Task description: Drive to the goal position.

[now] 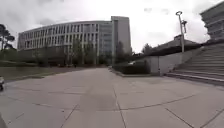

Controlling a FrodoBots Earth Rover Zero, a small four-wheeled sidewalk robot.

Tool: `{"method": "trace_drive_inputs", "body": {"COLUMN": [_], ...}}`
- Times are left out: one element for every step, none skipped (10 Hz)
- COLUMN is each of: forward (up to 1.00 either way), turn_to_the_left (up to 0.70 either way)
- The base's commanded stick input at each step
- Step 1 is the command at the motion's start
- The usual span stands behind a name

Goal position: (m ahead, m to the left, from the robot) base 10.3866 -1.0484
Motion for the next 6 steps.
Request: {"method": "trace_drive_inputs", "body": {"forward": [0.70,0.70,0.70,0.70,0.70,0.70], "turn_to_the_left": [0.02,0.02,0.02,0.02,0.02,0.02]}}
